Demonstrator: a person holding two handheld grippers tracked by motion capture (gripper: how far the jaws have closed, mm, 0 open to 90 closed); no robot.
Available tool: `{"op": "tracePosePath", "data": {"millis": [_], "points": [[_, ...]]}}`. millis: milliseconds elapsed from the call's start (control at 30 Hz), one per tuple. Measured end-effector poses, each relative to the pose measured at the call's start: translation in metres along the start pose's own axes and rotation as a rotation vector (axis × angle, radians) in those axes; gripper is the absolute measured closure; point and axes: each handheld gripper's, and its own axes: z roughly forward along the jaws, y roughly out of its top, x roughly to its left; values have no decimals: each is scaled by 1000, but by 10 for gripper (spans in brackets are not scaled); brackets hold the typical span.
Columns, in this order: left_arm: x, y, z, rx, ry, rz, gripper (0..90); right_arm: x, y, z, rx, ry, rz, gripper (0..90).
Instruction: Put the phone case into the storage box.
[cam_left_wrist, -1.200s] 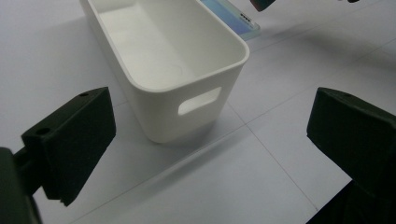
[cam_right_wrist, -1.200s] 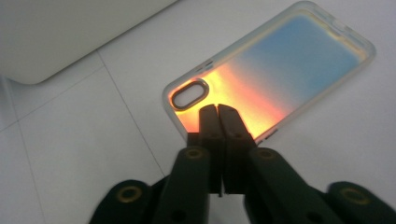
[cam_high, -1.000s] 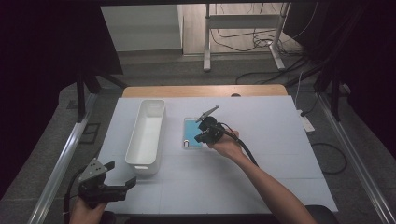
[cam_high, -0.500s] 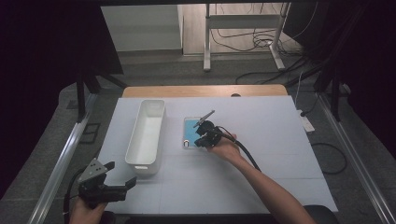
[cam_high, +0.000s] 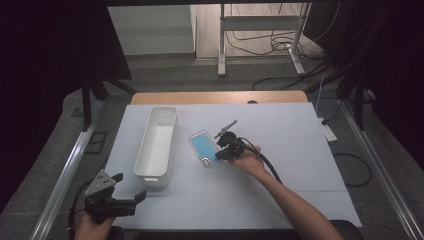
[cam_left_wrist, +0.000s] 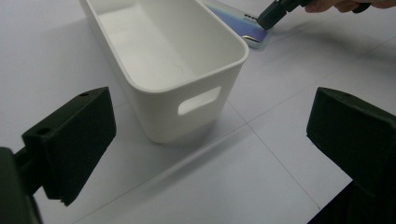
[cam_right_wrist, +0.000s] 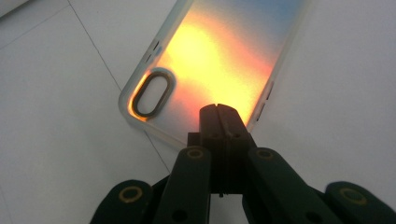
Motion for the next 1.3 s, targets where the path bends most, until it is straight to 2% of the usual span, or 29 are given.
{"op": "tracePosePath", "data": {"millis": [667,1000,1300], "points": [[0,0,0,3,1,4,23,1,-21,-16,36,-10,-7,897],[-1,1,1,7,3,8,24,0,-42,-32,52,-22,3,897],[-2,1,2,13,7,8,25,-7,-67,-50,65,-33,31,897]]}}
